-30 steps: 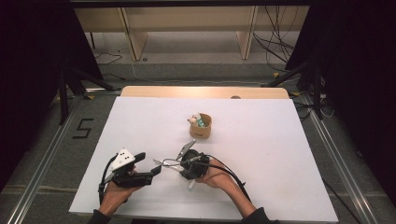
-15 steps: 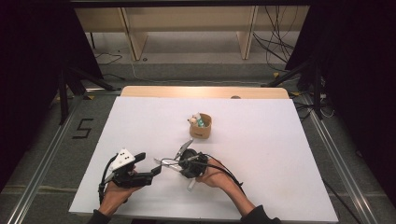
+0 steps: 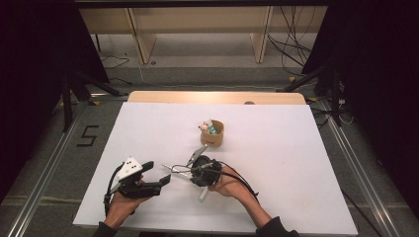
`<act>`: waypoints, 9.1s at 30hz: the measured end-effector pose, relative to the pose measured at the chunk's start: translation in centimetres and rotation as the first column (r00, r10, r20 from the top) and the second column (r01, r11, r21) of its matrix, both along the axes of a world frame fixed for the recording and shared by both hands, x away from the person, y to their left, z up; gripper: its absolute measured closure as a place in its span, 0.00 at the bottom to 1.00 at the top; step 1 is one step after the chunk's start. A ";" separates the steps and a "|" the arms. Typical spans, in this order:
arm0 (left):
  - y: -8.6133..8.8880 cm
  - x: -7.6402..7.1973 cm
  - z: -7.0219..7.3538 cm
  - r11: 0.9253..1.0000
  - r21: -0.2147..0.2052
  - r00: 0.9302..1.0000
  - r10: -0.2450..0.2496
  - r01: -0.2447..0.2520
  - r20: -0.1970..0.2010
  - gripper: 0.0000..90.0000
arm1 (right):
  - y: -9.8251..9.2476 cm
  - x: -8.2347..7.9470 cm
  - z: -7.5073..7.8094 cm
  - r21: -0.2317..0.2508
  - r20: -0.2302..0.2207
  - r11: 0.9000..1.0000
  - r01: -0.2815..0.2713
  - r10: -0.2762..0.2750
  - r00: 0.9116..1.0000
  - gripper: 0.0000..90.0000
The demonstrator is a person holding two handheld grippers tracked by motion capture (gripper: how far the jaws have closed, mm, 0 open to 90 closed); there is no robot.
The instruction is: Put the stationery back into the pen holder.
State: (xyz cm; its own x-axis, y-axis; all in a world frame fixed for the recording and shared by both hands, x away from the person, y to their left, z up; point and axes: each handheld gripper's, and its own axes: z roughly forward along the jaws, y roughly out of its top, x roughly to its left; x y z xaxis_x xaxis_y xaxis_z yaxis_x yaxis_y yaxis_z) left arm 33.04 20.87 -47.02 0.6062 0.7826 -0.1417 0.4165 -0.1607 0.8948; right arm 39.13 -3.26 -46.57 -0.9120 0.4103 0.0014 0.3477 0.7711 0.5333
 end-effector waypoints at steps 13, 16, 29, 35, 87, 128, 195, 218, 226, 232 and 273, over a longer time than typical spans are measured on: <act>0.1 0.0 0.1 1.000 -0.007 1.000 0.007 -0.006 0.003 0.17 | -1.8 -1.1 1.9 0.055 0.116 0.998 -0.002 -0.004 0.993 0.90; 0.1 0.0 0.1 1.000 -0.003 1.000 0.005 -0.005 0.004 0.17 | -2.4 -1.5 2.2 0.050 0.154 0.999 -0.004 -0.004 0.988 0.90; -0.1 -0.1 0.1 1.000 0.002 1.000 -0.003 0.003 0.002 0.17 | -4.6 -3.5 3.1 0.089 0.283 0.996 -0.020 -0.006 0.959 0.90; 0.1 -0.2 0.5 1.000 0.000 1.000 0.001 -0.001 0.019 0.17 | -5.2 -4.9 3.4 0.047 0.403 0.998 -0.045 0.022 0.915 0.90; -8.9 1.3 5.7 0.742 0.439 0.861 -0.460 0.507 -0.217 0.23 | -4.3 -12.1 1.2 -0.501 0.764 0.845 -0.188 0.534 0.363 0.90; -12.4 2.2 5.9 0.502 0.506 0.708 -0.574 0.702 -0.412 0.76 | -3.8 -12.8 0.4 -0.566 0.728 0.796 -0.216 0.605 0.323 0.90; -11.3 11.0 8.7 0.982 -0.009 0.982 -0.189 0.189 0.009 0.88 | -14.2 -9.6 2.8 0.499 0.269 0.845 0.192 -0.362 0.893 0.40; -13.6 16.7 9.4 0.979 -0.190 0.997 -0.077 0.081 0.024 0.88 | -15.5 -10.1 2.2 0.544 0.189 0.806 0.232 -0.387 0.903 0.37; -14.3 18.1 8.7 0.979 -0.201 0.999 -0.040 0.044 0.022 0.88 | -15.6 -10.1 2.0 0.551 0.170 0.800 0.237 -0.387 0.906 0.36; -15.1 18.6 8.0 0.981 -0.190 0.999 -0.029 0.033 0.028 0.88 | -15.6 -10.1 2.1 0.550 0.172 0.801 0.235 -0.384 0.907 0.36; -17.2 19.2 4.8 0.988 -0.150 0.999 0.047 -0.044 0.013 0.87 | -15.4 -10.2 1.8 0.534 0.183 0.817 0.216 -0.361 0.914 0.37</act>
